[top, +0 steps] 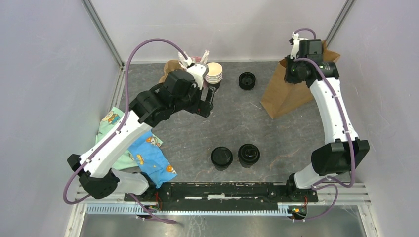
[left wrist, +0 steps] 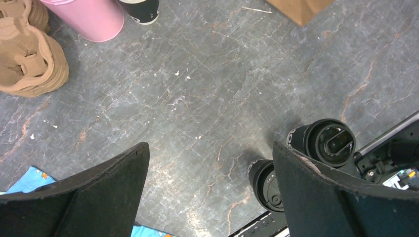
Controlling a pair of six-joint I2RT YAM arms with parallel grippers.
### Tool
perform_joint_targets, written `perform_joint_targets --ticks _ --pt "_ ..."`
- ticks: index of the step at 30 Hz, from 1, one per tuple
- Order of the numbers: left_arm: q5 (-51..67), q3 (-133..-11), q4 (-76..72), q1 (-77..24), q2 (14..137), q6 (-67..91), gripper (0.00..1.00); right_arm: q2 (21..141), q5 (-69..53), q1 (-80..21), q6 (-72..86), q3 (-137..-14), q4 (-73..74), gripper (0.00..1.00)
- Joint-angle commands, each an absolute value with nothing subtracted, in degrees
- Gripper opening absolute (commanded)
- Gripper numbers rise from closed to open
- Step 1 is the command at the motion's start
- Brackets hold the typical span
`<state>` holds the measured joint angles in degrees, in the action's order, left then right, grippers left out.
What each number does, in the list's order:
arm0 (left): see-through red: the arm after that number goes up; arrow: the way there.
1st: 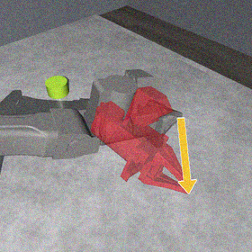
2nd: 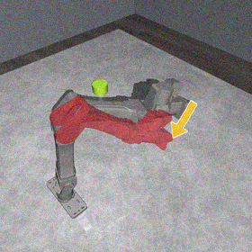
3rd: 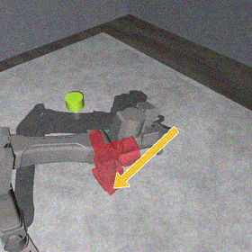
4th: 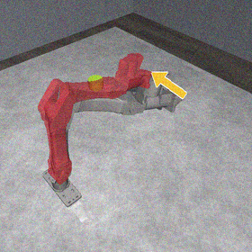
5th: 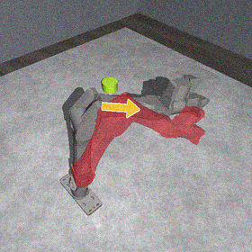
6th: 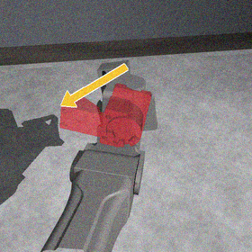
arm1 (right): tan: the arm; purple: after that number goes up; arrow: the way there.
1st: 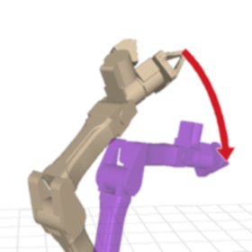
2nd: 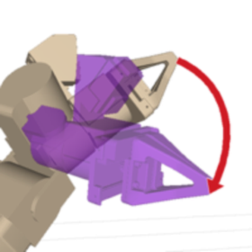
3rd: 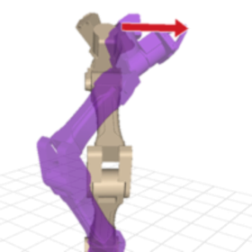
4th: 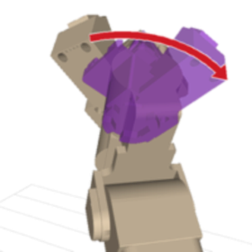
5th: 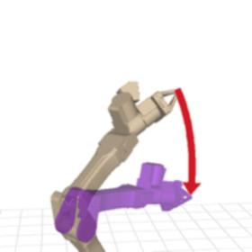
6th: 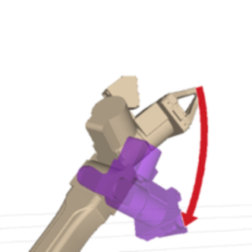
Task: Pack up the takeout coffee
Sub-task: Move the takeout bag to the center of the board.
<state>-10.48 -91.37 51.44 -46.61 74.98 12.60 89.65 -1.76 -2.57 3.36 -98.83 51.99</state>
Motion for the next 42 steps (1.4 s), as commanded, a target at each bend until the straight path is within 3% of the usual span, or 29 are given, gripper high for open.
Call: perform_joint_targets --ticks 1,7,20,30,42 --pt "-12.0 -98.7 53.4 -45.9 78.9 16.4 1.0 86.9 5.3 -8.5 16.7 -101.4 54.5 0.07" --pt "-9.7 -106.1 55.1 -45.8 84.5 17.5 1.0 86.6 13.5 -18.9 30.5 -97.4 50.8 0.0" --pt "-12.5 -105.7 56.0 -45.5 84.0 21.6 1.0 90.5 18.6 -29.2 42.5 -99.2 45.8 0.01" --pt "-16.0 -104.4 56.1 -44.8 82.1 23.5 1.0 96.0 11.5 -30.9 36.4 -111.7 47.6 0.46" --pt "-5.7 -104.4 50.0 -29.2 86.4 31.6 1.0 82.6 0.1 -30.9 11.1 -109.1 39.5 0.89"
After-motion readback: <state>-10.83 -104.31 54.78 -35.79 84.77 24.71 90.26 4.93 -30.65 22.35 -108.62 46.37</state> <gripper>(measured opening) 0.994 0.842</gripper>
